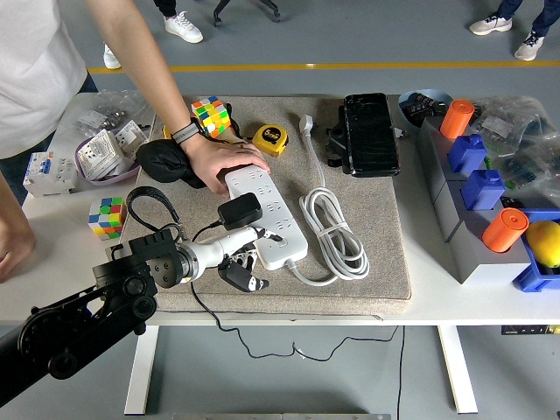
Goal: Put the plug near the board,insert it into the board,press the button,pull the plug out
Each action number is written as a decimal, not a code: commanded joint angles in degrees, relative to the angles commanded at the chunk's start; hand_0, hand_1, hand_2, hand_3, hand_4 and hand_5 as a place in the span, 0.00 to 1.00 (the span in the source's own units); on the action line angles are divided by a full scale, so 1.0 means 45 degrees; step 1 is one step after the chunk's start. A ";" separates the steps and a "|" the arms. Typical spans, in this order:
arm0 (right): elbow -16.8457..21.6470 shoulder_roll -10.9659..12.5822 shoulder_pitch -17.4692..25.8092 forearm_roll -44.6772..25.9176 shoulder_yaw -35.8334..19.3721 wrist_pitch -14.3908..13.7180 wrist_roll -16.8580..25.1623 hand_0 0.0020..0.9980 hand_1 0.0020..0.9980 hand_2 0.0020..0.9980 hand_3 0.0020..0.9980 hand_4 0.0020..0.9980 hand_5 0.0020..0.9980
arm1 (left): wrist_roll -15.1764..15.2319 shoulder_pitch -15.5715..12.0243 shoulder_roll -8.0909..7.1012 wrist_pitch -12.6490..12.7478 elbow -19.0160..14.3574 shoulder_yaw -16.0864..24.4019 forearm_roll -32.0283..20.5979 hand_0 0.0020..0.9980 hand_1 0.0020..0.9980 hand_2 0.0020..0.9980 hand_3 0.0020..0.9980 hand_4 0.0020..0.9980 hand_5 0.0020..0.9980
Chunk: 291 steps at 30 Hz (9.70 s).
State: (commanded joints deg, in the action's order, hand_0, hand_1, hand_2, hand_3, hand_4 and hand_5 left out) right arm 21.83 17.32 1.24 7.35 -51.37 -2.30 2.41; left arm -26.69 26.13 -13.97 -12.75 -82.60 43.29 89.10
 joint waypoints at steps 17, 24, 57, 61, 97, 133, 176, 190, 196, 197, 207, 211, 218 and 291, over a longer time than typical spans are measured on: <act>-0.0006 -0.0015 0.0016 0.0007 0.0006 0.0014 -0.0005 0.59 0.65 0.58 0.49 0.77 0.49 | 0.2368 -0.0365 -0.0063 0.2217 0.0225 0.0569 -0.1457 0.06 0.12 0.19 0.84 0.70 0.00; -0.0006 -0.0015 -0.0011 0.0011 0.0003 0.0017 -0.0013 0.59 0.65 0.58 0.49 0.78 0.49 | 0.3054 -0.0510 -0.0053 0.2916 0.0435 0.0784 -0.1895 0.06 0.12 0.19 0.84 0.71 0.00; 0.0026 0.0025 0.0031 -0.0045 0.0179 -0.0021 0.0006 0.60 0.65 0.58 0.49 0.77 0.49 | 0.5353 -0.0706 -0.0023 0.4633 0.1058 0.1233 -0.2578 0.76 0.75 0.74 0.74 0.88 0.26; 0.0022 0.0008 0.0057 -0.0054 0.0162 -0.0023 0.0007 0.60 0.65 0.58 0.49 0.77 0.49 | 0.5502 -0.0748 0.0019 0.4640 0.1139 0.1242 -0.2579 0.81 0.81 0.82 0.82 0.93 0.33; 0.0045 -0.0002 0.0145 -0.0032 -0.0016 -0.0035 0.0015 0.59 0.65 0.58 0.49 0.77 0.49 | 0.5341 -0.0781 0.0091 0.4396 0.0993 0.1236 -0.2475 0.77 0.77 0.79 0.83 0.95 0.37; 0.0042 -0.0029 0.0090 -0.0002 -0.0139 0.0002 0.0004 0.60 0.65 0.58 0.49 0.77 0.49 | 0.1111 -0.0414 -0.0125 0.1108 -0.0026 0.0466 -0.1365 0.06 0.07 0.15 0.85 0.79 0.00; 0.0098 0.0044 0.0085 0.0076 0.0001 -0.0015 0.0011 0.59 0.65 0.58 0.49 0.78 0.49 | 0.0212 0.0085 0.0014 0.0519 0.0744 -0.0411 -0.1023 0.04 0.07 0.15 0.87 0.78 0.00; 0.0092 -0.0007 0.0129 0.0078 -0.0116 -0.0015 0.0018 0.60 0.65 0.58 0.49 0.78 0.49 | 0.2338 -0.0164 -0.0021 0.1904 0.0375 0.0108 -0.1619 0.05 0.08 0.17 0.86 0.75 0.00; 0.0100 -0.0032 0.0132 0.0091 -0.0147 -0.0018 0.0031 0.60 0.65 0.58 0.49 0.78 0.49 | 0.4292 -0.0388 0.0021 0.3720 0.0608 0.0175 -0.2537 0.13 0.11 0.23 0.77 0.74 0.07; 0.0102 -0.0029 0.0132 0.0101 -0.0145 -0.0019 0.0027 0.60 0.65 0.58 0.49 0.78 0.49 | 0.4571 -0.0427 0.0034 0.3980 0.0671 0.0221 -0.2694 0.13 0.11 0.23 0.77 0.74 0.07; 0.0097 -0.0029 0.0144 0.0082 -0.0141 -0.0021 0.0050 0.59 0.65 0.58 0.49 0.78 0.49 | 0.6264 -0.0427 0.0200 0.5273 0.1396 0.0436 -0.1702 0.37 0.50 0.55 0.62 0.91 0.24; 0.0107 -0.0025 0.0134 0.0082 -0.0158 -0.0021 0.0070 0.59 0.65 0.58 0.49 0.78 0.49 | 0.6541 -0.0311 0.0351 0.5645 0.1838 0.0391 -0.0256 0.66 0.67 0.64 0.64 1.00 0.30; 0.0098 -0.0034 0.0160 0.0060 -0.0136 -0.0011 0.0086 0.59 0.65 0.58 0.49 0.78 0.49 | 0.6123 -0.0124 0.0567 0.5640 0.2546 0.0359 0.2297 0.82 0.80 0.80 0.77 1.00 0.35; 0.0189 0.0028 0.0154 0.0202 -0.0147 -0.0103 0.0213 0.59 0.64 0.57 0.49 0.77 0.48 | 0.5696 0.0540 0.1222 0.7532 0.5624 -0.0089 0.4643 0.22 0.39 0.41 0.54 0.72 0.00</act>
State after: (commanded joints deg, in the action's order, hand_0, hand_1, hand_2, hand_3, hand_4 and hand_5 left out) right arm 22.68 17.44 1.93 8.26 -52.03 -2.77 3.37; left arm -1.06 28.56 -8.47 21.14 -57.29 42.89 110.00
